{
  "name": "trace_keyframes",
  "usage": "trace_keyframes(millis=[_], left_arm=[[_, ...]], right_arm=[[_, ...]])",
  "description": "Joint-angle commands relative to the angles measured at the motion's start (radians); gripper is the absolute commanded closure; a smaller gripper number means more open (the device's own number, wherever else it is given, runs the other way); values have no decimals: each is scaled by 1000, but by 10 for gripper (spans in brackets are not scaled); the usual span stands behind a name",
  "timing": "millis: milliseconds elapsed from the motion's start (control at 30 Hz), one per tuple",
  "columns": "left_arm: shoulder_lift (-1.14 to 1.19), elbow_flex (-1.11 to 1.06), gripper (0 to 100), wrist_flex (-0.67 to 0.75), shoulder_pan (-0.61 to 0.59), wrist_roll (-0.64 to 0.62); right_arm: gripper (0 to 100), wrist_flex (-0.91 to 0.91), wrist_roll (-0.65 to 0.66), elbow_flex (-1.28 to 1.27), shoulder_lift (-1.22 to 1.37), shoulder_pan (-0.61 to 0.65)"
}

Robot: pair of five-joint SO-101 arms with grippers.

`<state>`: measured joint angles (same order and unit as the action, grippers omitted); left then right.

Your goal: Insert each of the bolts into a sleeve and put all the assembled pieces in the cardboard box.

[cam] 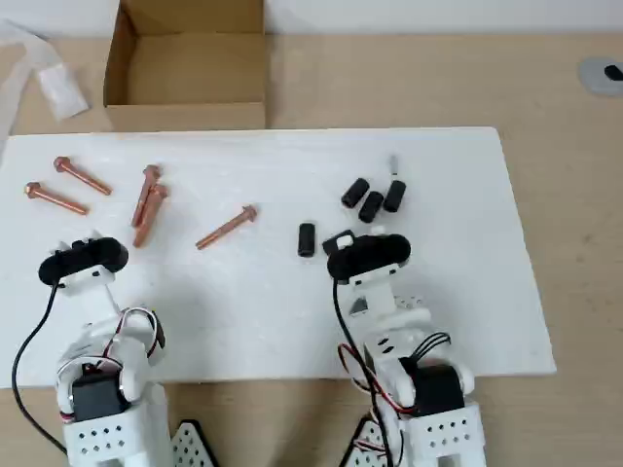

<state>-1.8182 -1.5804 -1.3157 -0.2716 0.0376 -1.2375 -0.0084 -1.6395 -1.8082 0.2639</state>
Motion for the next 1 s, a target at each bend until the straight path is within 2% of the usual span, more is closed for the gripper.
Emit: trace_keyframes(millis=[0,733,833,900,967], left_arm=[[-5,3,993,15,-12,3],[-5,3,993,20,2,2],[-4,3,993,20,-9,6],[-4,2,991,21,-37,49],[-5,-3,993,120,-66,121]], right_arm=[[990,17,11,-1,-111,-16],[990,18,11,-2,-111,-10],[990,29,11,-2,-113,27],[990,31,5,-2,-111,54],[990,31,8,1,-108,54]])
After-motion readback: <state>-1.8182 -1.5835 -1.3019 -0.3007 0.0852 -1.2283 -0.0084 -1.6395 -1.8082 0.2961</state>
